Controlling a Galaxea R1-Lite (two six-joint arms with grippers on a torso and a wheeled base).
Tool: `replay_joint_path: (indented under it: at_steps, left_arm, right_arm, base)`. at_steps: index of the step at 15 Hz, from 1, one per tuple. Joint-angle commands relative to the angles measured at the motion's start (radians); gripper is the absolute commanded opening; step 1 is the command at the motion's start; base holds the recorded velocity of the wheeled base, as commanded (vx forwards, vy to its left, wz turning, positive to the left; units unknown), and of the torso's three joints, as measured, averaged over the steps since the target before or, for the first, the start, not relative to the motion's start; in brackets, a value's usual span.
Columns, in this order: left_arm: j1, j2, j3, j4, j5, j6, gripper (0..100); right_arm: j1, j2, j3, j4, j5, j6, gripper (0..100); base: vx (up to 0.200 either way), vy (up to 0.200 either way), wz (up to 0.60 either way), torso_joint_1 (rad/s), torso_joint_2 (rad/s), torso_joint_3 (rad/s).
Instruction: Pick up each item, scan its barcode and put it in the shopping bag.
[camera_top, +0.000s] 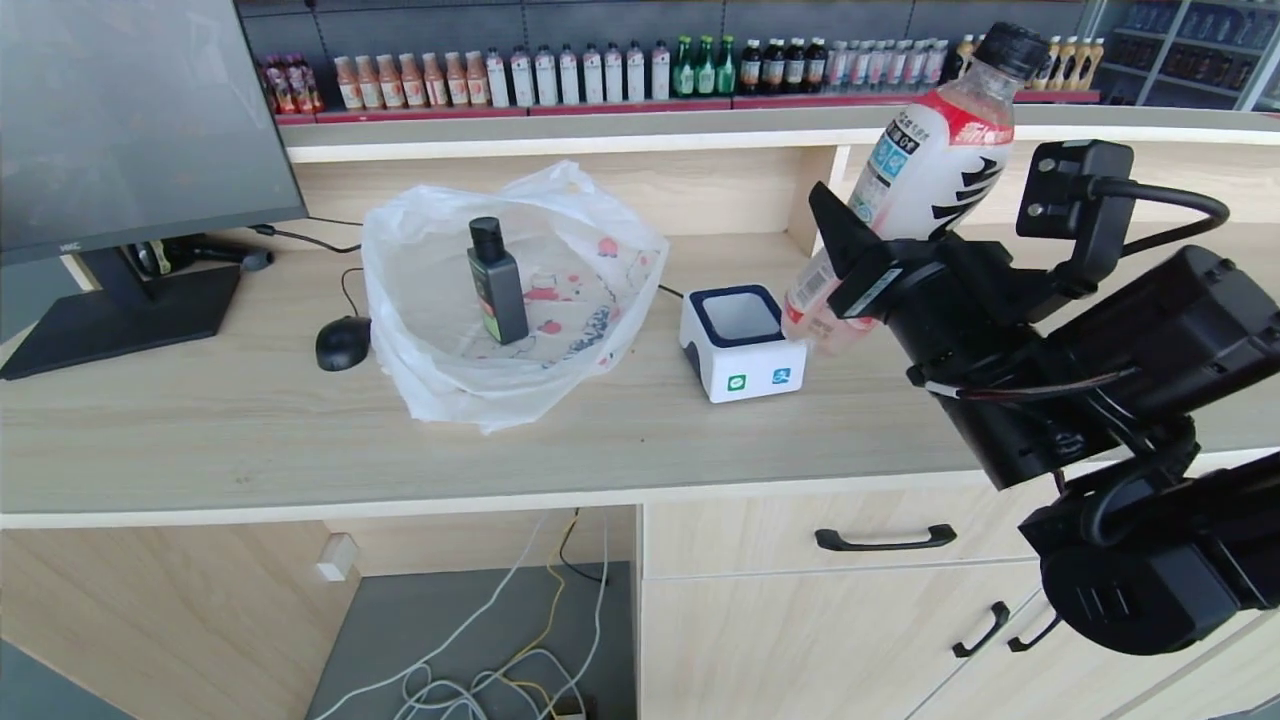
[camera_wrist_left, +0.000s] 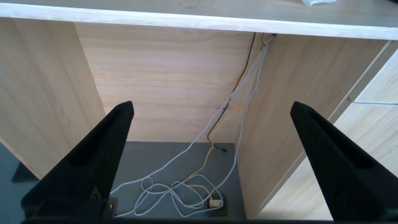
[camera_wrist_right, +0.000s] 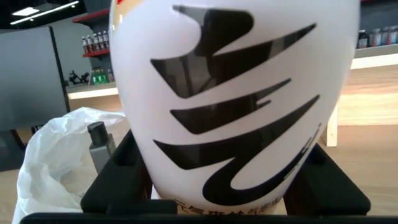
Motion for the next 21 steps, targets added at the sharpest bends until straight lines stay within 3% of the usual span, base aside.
replay_joint_path:
  at_steps: [1, 13, 18, 21]
  left_arm:
    - [-0.002, 0.0, 0.0, 0.0, 0.0, -0.001, 100]
    - [-0.002, 0.0, 0.0, 0.0, 0.0, -0.001, 100]
    - [-0.002, 0.0, 0.0, 0.0, 0.0, 0.002, 100]
    - [-0.002, 0.0, 0.0, 0.0, 0.0, 0.002, 100]
  right_arm:
    - [0.002, 0.006, -0.001, 0.003, 0.001, -0.002, 0]
    - [0.003, 0.04, -0.024, 0.003, 0.002, 0.001, 0]
    - [0.02, 0.053, -0.019, 0.003, 0.002, 0.0, 0]
    - [0.078, 0.066, -0.016, 0.003, 0.005, 0.0, 0]
  base:
    - [0.0, 0.2, 0.0, -0.002, 0.0, 0.007]
    - [0.0, 0.2, 0.0, 0.002, 0.0, 0.003]
    - [0.0, 0.0, 0.0, 0.0, 0.0, 0.0]
    - [0.0, 0.0, 0.0, 0.0, 0.0, 0.0]
